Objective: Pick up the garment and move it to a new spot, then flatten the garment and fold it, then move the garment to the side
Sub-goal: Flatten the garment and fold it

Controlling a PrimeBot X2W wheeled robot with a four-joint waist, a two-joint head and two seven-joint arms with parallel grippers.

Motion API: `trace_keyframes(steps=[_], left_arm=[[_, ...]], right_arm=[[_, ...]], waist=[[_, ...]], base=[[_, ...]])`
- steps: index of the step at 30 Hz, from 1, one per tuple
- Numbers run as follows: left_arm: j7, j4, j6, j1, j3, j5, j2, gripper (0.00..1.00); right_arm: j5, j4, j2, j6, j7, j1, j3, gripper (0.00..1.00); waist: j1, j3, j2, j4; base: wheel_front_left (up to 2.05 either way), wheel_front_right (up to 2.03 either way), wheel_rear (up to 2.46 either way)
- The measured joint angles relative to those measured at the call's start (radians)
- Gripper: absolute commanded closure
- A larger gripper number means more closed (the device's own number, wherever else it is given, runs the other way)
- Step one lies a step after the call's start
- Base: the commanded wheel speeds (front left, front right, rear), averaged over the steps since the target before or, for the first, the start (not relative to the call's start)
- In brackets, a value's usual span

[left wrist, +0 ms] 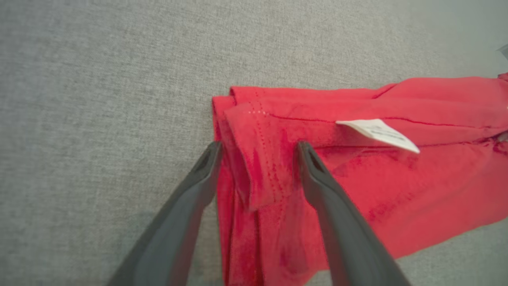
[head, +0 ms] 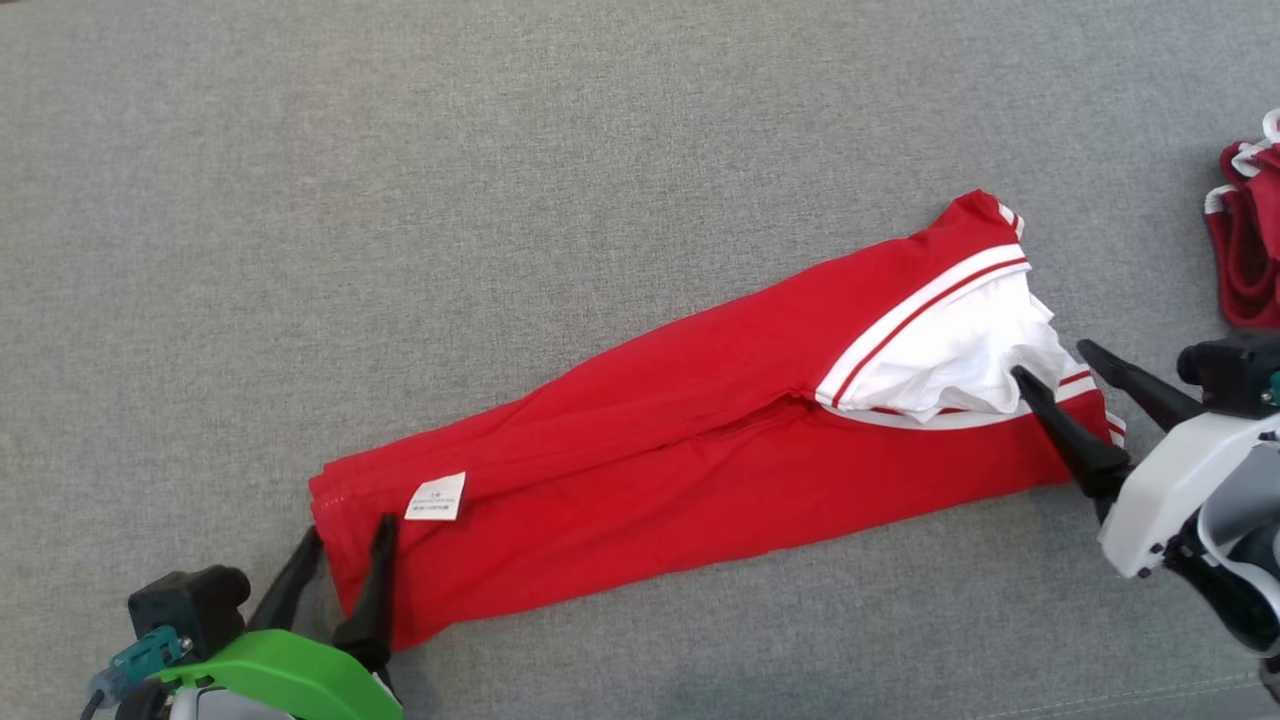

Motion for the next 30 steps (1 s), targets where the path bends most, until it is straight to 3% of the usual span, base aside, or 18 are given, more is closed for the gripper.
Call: trace_keyframes(steps=[8, 18, 23, 30], left_arm=[[-0.133, 0.025, 0.056, 0.035, 0.061, 0.041, -0.006, 0.00], [-0.270, 0.009, 0.076, 0.040, 0.101, 0.137, -0.035, 0.00], [-0.286, 0.041, 0.056, 0.016, 0.099, 0.200, -0.060, 0.00], [-0.290, 0.095, -0.010, -0.016, 0.114, 0.291, -0.146, 0.00]], right_arm=[[0.047, -0.129, -0.098, 0.000, 0.128, 0.062, -0.106, 0.00], [0.073, -0.209, -0.095, 0.000, 0.308, 0.050, -0.244, 0.00], [0.069, -0.123, -0.054, 0.000, 0.409, -0.009, -0.216, 0.00], [0.026, 0.134, 0.022, -0.001, 0.462, -0.111, -0.142, 0.00]], waist=[[0.0000, -0.036, 0.0000, 0.004], [0.0000, -0.071, 0.0000, 0.042], [0.0000, -0.073, 0.0000, 0.086], [0.0000, -0.070, 0.0000, 0.153]], base=[[0.00, 0.00, 0.00], [0.00, 0.00, 0.00], [0.00, 0.00, 0.00], [0.00, 0.00, 0.00]])
